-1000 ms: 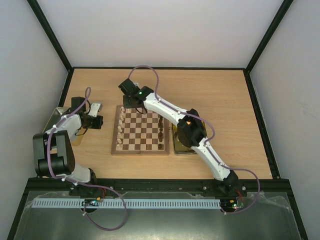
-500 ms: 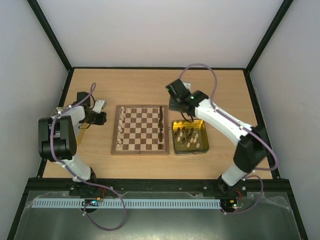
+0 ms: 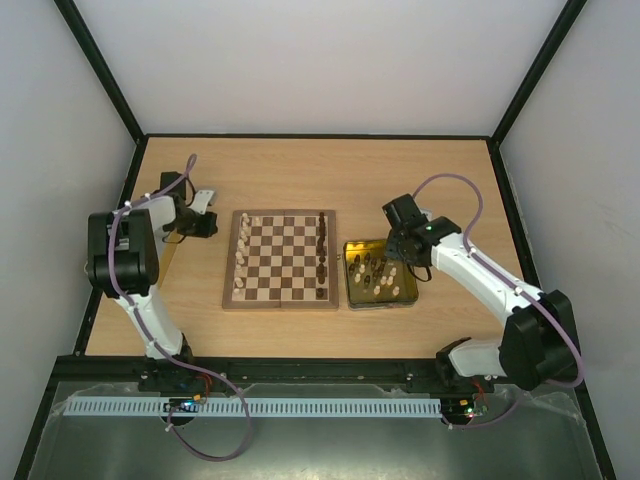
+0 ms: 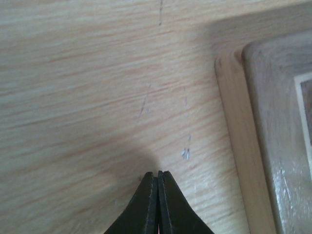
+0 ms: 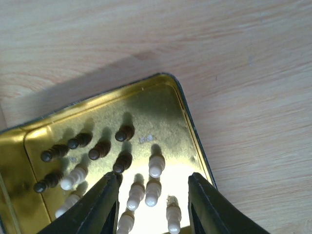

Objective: Set up the chess pieces on the board
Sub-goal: Pick up the chess piece from the storage box.

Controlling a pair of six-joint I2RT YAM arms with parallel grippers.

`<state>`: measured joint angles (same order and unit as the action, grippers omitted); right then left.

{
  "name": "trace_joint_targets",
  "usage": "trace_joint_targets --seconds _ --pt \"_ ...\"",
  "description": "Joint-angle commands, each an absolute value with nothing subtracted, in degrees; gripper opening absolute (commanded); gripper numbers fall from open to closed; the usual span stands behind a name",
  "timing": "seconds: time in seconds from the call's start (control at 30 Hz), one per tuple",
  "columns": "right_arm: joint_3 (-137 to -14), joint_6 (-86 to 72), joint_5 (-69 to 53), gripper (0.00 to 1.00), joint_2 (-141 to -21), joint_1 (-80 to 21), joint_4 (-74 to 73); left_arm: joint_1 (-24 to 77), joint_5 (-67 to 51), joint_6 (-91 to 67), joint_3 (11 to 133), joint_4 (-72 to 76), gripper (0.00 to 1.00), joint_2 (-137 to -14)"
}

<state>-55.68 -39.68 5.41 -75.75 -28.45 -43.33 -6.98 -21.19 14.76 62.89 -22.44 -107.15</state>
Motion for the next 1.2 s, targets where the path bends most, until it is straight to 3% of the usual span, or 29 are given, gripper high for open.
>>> trace_joint_targets --seconds 0.0,0.37,1.17 --pt "-52.6 -39.1 1.0 0.37 -75.0 -27.2 -42.2 -6.0 -22.1 14.2 64.7 -25.6 0.02 -110.0" --pt "-46.3 -38.5 -3.2 0.26 -77.7 -26.4 -37.8 -4.7 -22.2 13.8 63.1 -25.2 0.02 -110.8" --pt "-45.2 -37.5 -5.8 0.25 -83.4 -22.9 -31.9 0.6 -21.5 13.5 61.2 -25.5 0.02 -111.6"
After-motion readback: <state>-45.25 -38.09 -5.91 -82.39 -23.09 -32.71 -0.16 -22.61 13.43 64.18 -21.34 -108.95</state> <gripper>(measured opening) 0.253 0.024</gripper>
